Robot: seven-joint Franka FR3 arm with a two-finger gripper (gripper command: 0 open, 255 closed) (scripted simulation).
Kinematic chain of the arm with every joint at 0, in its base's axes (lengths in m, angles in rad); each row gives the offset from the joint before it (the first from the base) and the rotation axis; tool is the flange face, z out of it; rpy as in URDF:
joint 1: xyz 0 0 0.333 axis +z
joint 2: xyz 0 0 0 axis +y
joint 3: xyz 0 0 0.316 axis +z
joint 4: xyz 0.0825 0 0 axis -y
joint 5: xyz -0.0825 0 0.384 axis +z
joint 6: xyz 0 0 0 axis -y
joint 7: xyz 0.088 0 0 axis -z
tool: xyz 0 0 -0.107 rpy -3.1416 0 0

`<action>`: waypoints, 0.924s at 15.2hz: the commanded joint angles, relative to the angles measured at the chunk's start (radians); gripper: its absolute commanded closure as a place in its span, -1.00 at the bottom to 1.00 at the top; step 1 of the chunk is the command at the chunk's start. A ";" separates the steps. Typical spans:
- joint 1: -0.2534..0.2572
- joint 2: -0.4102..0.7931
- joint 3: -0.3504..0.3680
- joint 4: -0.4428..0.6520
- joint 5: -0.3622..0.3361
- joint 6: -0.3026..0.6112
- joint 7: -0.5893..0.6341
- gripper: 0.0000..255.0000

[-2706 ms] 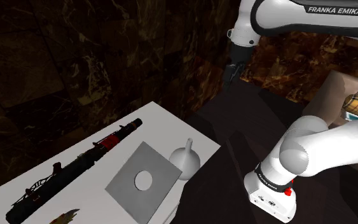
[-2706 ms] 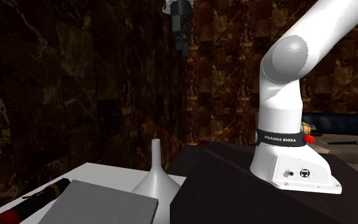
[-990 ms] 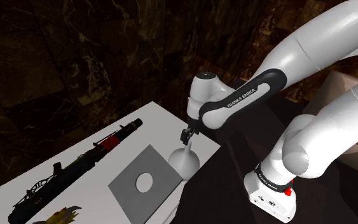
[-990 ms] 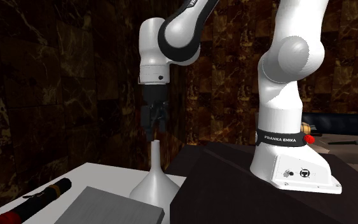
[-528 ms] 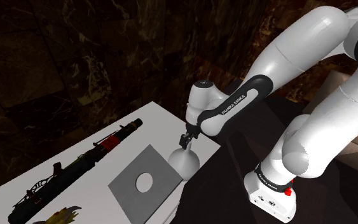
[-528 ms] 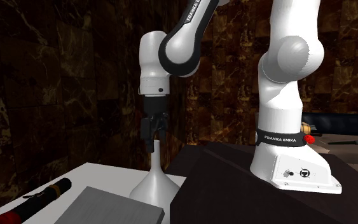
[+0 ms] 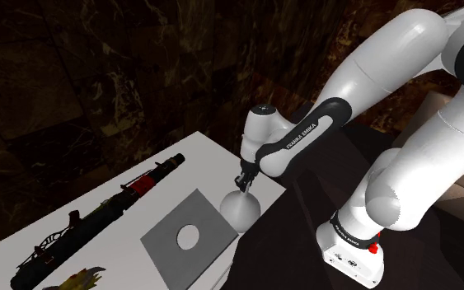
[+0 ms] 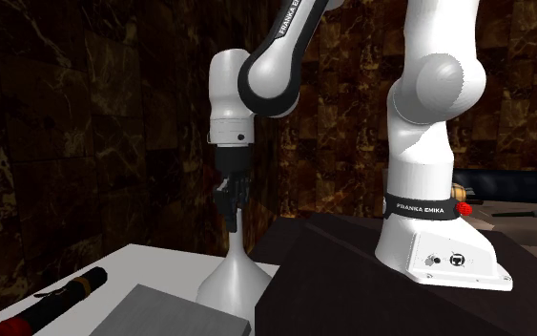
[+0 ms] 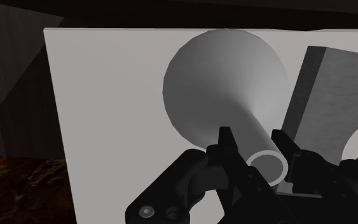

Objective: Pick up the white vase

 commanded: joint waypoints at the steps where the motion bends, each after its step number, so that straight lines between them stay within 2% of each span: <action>1: 0.000 0.000 0.001 0.000 0.000 0.001 0.000 1.00; 3: 0.002 -0.004 0.001 -0.001 0.002 -0.002 0.001 1.00; 14: 0.015 -0.188 -0.010 0.022 0.032 -0.208 -0.020 1.00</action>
